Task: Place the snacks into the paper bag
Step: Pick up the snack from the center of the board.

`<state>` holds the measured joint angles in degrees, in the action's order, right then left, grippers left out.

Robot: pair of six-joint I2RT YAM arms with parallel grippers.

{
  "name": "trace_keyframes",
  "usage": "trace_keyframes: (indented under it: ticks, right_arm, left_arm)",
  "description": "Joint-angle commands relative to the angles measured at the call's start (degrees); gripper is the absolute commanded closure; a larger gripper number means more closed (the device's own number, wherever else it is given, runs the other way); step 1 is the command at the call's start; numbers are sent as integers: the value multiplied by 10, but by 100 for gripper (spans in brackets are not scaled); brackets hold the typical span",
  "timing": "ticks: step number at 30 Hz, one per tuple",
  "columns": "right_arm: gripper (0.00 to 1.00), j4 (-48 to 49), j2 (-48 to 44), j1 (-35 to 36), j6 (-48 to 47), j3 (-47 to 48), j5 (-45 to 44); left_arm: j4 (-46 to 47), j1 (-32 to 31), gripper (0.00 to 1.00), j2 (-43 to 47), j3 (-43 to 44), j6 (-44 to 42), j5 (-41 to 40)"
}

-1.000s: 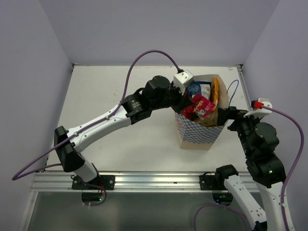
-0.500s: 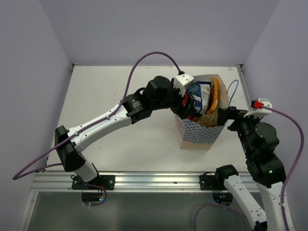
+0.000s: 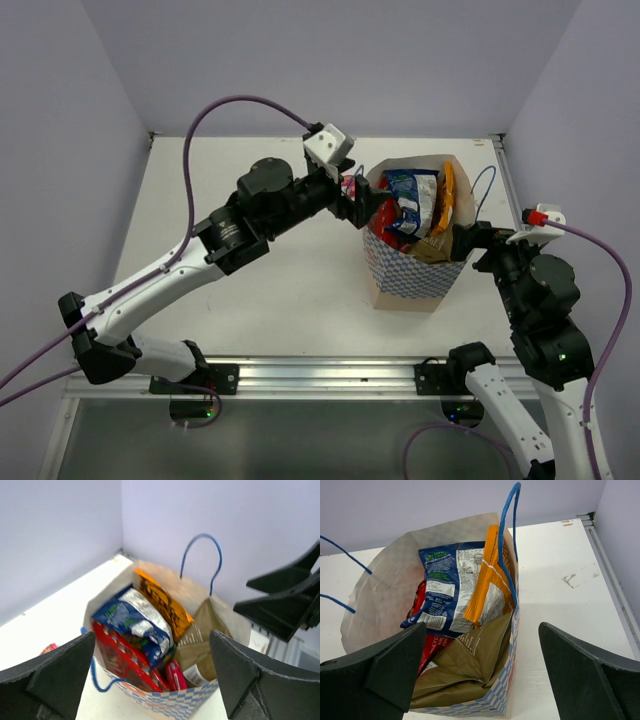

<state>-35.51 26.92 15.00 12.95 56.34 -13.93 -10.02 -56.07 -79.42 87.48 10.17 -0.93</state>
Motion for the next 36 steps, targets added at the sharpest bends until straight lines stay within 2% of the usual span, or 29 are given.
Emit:
trace_keyframes:
  ticks: [1, 7, 11, 14, 20, 25, 31, 36]
  right_arm:
    - [1, 15, -3, 2, -6, 2, 0]
    - [2, 14, -4, 1, -6, 2, 0]
    - [2, 14, -3, 2, -6, 3, 0]
    - [1, 14, -4, 2, -7, 3, 0]
    - [1, 14, -3, 2, -8, 3, -1]
    - [2, 15, -3, 3, -10, 1, -6]
    - [1, 20, -2, 3, -9, -3, -4]
    - [2, 30, 2, 3, -10, -11, 10]
  left_arm:
    - [85, -2, 0, 37, -23, -25, -75]
    - [89, 41, 0, 50, -42, 8, -89]
    - [84, 106, 0, 54, -69, 84, -65]
    - [91, 165, 0, 58, -98, 120, -75]
    - [126, 230, 0, 33, -153, 212, -72]
    - [159, 251, 1, -14, -174, 236, -63]
    - [194, 253, 1, -124, -170, 241, -72]
    - [274, 250, 3, -209, -177, 222, -80]
